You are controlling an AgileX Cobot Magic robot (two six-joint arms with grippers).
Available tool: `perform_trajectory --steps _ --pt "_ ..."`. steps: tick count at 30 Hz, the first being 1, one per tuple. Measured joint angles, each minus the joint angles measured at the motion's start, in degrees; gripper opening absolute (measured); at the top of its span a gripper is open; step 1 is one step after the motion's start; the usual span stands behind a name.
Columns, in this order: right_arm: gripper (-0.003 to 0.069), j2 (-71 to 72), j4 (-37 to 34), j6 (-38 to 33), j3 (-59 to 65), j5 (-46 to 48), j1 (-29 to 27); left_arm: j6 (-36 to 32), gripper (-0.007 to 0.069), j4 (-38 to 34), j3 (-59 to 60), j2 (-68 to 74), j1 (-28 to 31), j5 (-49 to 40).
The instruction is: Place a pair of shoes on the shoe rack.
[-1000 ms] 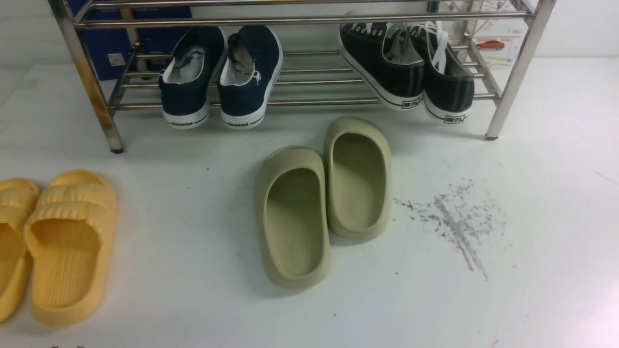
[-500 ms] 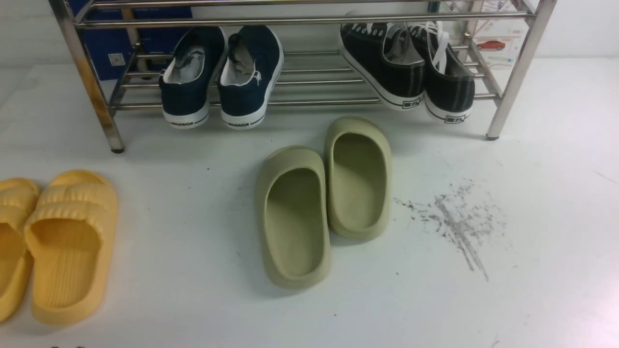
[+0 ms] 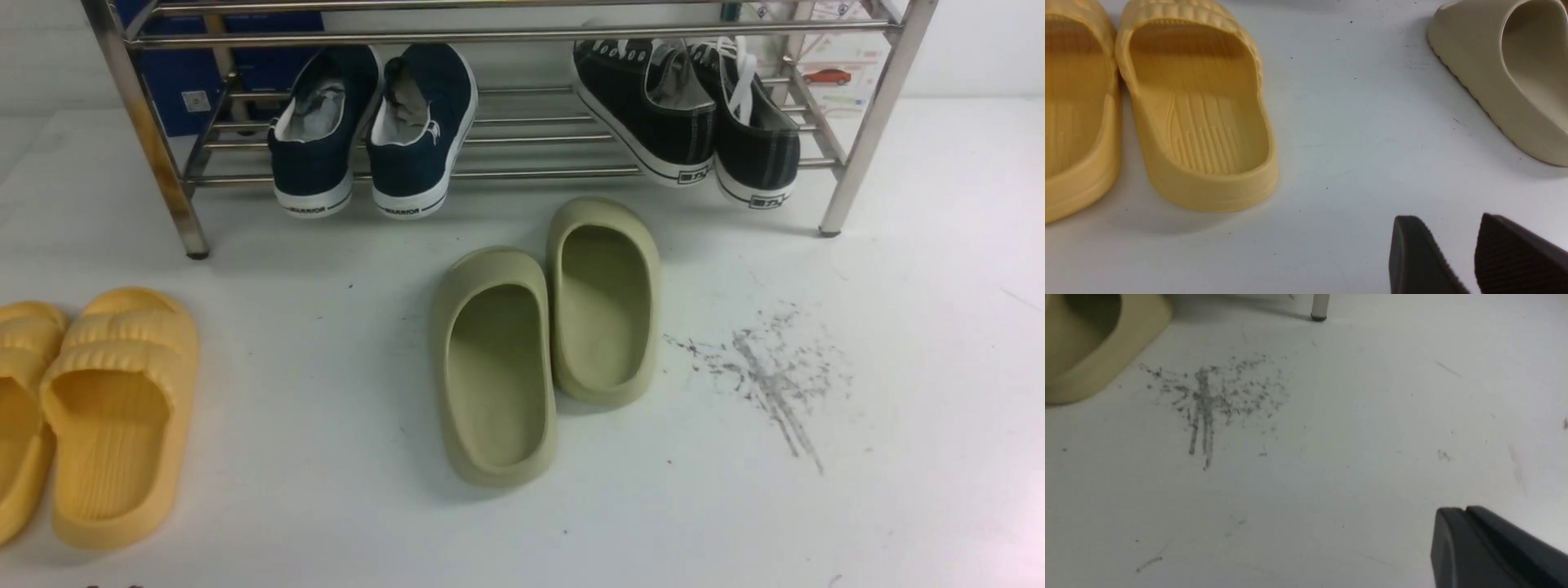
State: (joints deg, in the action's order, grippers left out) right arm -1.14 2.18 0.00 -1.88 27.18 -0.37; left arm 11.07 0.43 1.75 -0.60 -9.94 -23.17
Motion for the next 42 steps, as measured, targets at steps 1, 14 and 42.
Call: perform_trajectory --steps 1,14,42 --pt "0.0059 1.22 0.03 0.00 1.98 -1.56 -0.81 0.00 0.0239 -0.02 0.00 -0.07 0.00 0.24" --pt "0.0080 1.71 -0.56 -0.30 2.64 -4.69 -1.28 0.00 0.0239 -0.43 0.00 -0.07 0.00 0.13" --pt "0.0117 1.71 -0.62 -0.30 2.68 -4.80 -1.28 0.00 0.0239 -0.43 0.00 -0.07 0.00 0.13"
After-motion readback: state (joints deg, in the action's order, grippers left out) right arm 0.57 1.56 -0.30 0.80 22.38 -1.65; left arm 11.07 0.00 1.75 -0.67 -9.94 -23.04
